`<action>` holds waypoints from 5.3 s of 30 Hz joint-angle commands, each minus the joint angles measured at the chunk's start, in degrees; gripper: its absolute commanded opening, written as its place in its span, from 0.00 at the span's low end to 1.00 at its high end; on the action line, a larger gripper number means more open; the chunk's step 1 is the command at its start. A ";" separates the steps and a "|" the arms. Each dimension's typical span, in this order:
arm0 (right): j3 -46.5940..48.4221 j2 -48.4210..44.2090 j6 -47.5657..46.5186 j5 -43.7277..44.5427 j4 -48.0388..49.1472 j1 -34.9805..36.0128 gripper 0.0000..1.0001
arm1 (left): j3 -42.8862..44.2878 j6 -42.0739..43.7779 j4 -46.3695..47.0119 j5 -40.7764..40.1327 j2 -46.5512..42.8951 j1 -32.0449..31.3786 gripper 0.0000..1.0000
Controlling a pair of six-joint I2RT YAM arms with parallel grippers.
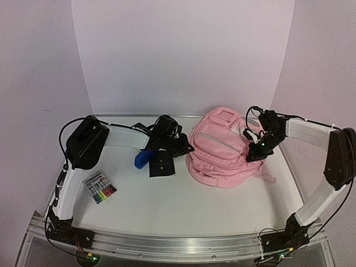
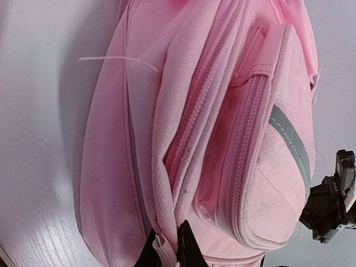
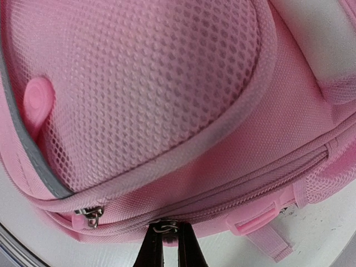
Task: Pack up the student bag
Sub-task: Unzip the student bag at the center of the board.
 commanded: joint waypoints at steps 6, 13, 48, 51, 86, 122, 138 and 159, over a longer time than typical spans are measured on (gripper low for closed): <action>-0.81 -4.36 2.96 -11.17 5.04 8.38 0.03 | -0.29 -0.68 -0.62 -7.05 -5.55 3.53 0.00; -1.72 -4.98 3.33 -15.49 6.96 12.68 0.14 | 16.74 7.19 -9.94 1.16 4.63 5.95 0.00; 41.80 24.31 -7.71 -8.26 -14.92 -16.34 0.98 | 13.39 15.48 -26.73 2.44 -0.43 -2.93 0.72; 38.51 25.18 -9.15 -13.37 -16.97 -16.23 0.96 | 14.16 14.55 -27.39 1.34 1.07 -2.04 0.67; 16.97 6.45 6.67 -10.83 0.07 -5.63 0.87 | 17.91 27.31 -28.55 -8.61 -0.38 -12.57 0.59; 12.98 11.69 7.09 -2.66 4.54 -3.10 0.90 | 17.87 25.41 -20.99 -8.26 1.51 -10.72 0.00; 18.28 20.66 3.44 3.47 4.70 -9.82 0.92 | -1.52 29.93 -23.14 -7.60 -13.46 -6.87 0.00; -0.26 -10.00 -29.87 -21.46 10.03 0.56 0.72 | 15.77 31.24 -21.25 13.76 -4.16 -8.75 0.00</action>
